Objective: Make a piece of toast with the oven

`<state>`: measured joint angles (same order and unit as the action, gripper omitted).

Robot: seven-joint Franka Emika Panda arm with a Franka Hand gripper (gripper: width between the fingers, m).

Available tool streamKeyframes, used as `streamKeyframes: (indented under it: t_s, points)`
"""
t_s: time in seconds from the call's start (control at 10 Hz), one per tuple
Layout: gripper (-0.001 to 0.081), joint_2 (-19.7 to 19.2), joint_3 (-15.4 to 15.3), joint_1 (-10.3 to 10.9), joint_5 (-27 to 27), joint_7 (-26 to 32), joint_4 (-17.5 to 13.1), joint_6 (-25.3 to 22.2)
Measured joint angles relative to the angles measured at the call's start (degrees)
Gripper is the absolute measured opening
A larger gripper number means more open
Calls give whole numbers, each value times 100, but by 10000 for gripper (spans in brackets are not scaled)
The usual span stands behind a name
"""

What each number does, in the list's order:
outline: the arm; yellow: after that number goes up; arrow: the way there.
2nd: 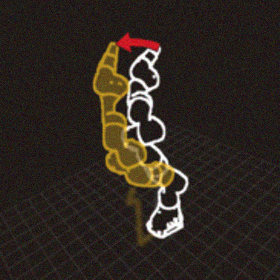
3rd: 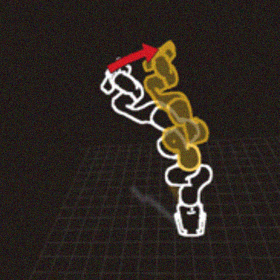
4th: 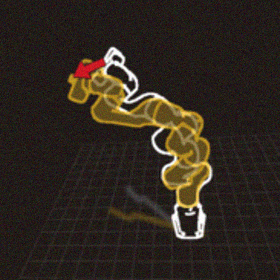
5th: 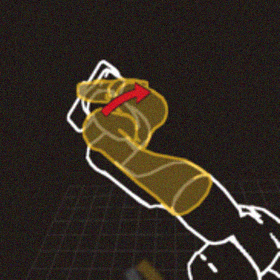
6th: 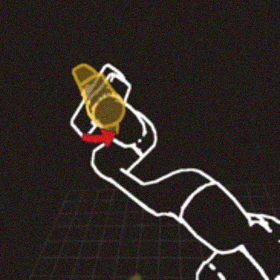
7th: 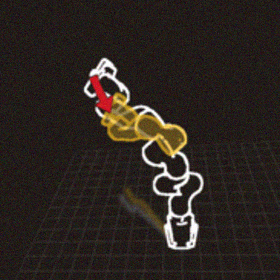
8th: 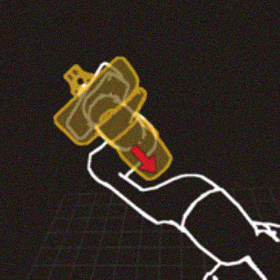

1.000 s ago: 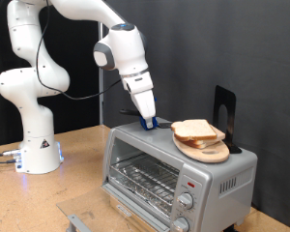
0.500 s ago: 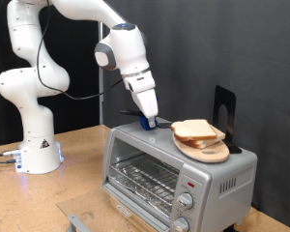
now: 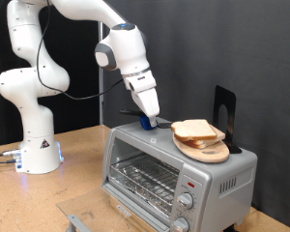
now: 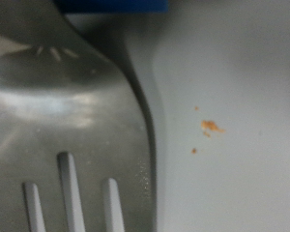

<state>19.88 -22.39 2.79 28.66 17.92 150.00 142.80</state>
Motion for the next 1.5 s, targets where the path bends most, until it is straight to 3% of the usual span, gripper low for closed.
streamKeyframes:
  t_s: [1.5]
  points:
    - [806, 50, -13, 0, -32, -1, 61, -44]
